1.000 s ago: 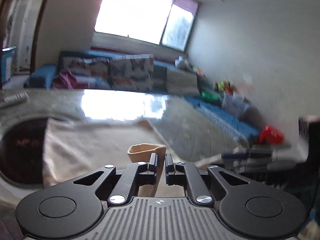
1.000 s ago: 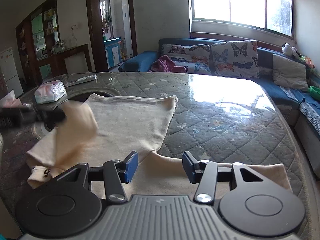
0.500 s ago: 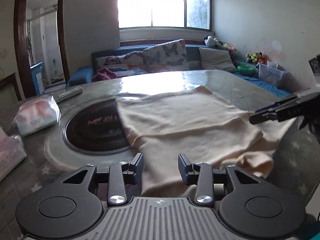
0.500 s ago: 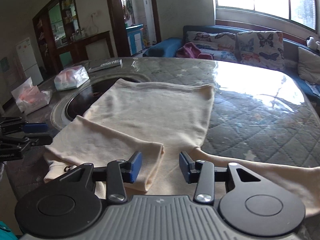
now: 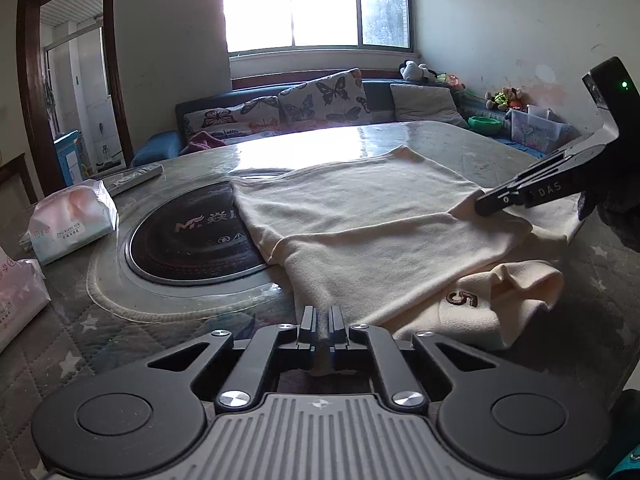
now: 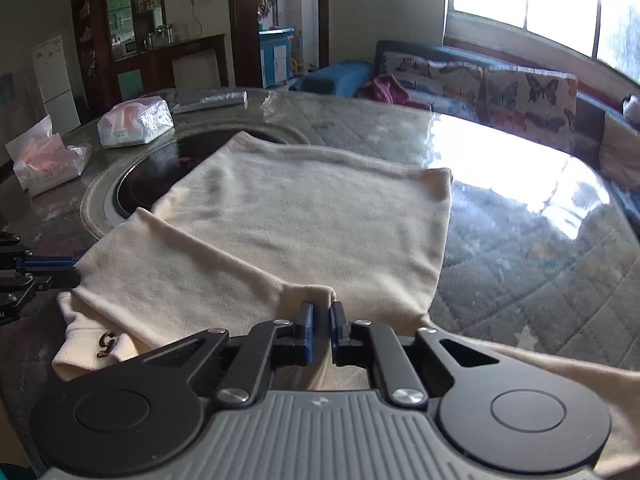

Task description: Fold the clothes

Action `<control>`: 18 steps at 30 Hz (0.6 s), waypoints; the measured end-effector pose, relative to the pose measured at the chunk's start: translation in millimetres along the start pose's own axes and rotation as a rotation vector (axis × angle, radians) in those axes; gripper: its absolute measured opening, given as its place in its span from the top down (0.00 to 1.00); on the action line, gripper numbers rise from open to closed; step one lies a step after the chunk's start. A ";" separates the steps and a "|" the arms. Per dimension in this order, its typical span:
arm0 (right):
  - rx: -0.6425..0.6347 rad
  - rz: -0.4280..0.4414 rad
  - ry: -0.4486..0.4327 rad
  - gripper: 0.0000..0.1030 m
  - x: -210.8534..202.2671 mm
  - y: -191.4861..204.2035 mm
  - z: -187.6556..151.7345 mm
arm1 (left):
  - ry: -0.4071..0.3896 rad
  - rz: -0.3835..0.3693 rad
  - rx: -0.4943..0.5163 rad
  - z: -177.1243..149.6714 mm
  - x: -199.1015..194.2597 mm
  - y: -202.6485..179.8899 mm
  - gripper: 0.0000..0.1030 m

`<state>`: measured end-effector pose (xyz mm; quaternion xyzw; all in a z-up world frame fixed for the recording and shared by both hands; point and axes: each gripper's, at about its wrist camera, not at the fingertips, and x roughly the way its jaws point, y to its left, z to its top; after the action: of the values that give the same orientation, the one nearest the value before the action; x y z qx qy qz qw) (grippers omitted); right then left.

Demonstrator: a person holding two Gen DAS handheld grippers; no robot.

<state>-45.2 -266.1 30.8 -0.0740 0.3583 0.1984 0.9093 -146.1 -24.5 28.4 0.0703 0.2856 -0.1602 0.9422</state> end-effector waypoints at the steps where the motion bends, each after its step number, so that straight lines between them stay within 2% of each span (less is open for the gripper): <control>1: -0.009 -0.008 -0.013 0.93 -3.3 1.3 1.9 | -0.002 -0.007 -0.005 0.3 -1.7 1.0 0.95; 4: -0.001 -0.028 -0.014 0.94 -3.6 -1.1 3.8 | 0.009 -0.017 -0.009 2.6 -2.3 3.4 0.94; 6: 0.005 -0.029 0.011 0.93 3.4 -4.3 0.7 | 0.016 -0.024 -0.019 7.4 -2.9 7.6 0.91; 8: 0.013 -0.030 0.030 0.89 8.9 -7.8 -2.2 | 0.022 -0.032 -0.029 12.2 -3.6 11.9 0.89; 13: 0.003 -0.023 -0.035 0.89 -11.6 -7.4 2.5 | 0.004 -0.053 -0.046 35.5 -2.0 19.5 0.88; 18: -0.030 0.024 -0.036 0.89 -8.1 5.9 2.6 | 0.000 -0.074 -0.066 60.6 30.4 12.2 0.89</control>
<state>-51.4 -262.5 38.3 -0.0799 0.3397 0.2160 0.9119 -86.8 -34.6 62.0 0.0286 0.2932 -0.1853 0.9375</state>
